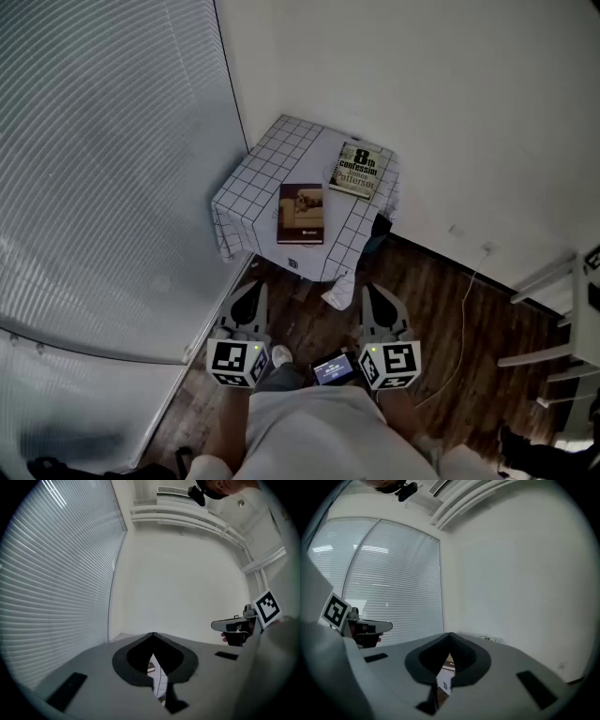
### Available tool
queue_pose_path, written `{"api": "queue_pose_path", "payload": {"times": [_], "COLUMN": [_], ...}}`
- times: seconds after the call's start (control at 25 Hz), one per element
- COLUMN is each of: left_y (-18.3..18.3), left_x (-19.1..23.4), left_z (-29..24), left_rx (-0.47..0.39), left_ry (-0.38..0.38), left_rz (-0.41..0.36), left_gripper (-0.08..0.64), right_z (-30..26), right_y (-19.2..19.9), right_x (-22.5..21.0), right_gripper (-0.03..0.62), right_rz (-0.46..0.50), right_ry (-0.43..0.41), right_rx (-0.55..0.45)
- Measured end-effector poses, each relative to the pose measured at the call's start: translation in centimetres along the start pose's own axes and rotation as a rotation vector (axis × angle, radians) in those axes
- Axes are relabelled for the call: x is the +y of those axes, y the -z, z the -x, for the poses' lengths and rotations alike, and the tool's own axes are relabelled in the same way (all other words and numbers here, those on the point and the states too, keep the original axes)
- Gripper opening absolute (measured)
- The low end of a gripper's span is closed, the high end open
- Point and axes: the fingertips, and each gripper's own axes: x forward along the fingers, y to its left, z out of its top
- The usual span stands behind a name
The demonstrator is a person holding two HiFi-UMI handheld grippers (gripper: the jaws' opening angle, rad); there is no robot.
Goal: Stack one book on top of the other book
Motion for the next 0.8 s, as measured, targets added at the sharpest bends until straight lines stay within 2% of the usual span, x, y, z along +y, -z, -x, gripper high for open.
{"api": "queue_pose_path", "payload": {"times": [0.28, 0.8], "left_y": [-0.4, 0.2], "left_x": [-0.3, 0.4], "left_z": [-1.2, -2.2], "left_rx": [-0.016, 0.008], "left_ry": [-0.005, -0.018], "left_rz": [-0.055, -0.063], "left_gripper": [0.006, 0.006], "right_z": [-0.9, -2.0], "right_y": [-0.2, 0.4], "right_x": [-1.0, -2.0], "right_gripper": [0.007, 0.008], "right_rz": [-0.001, -0.094], "right_ry": [0.005, 0.003], "right_rx": [-0.021, -0.035]}}
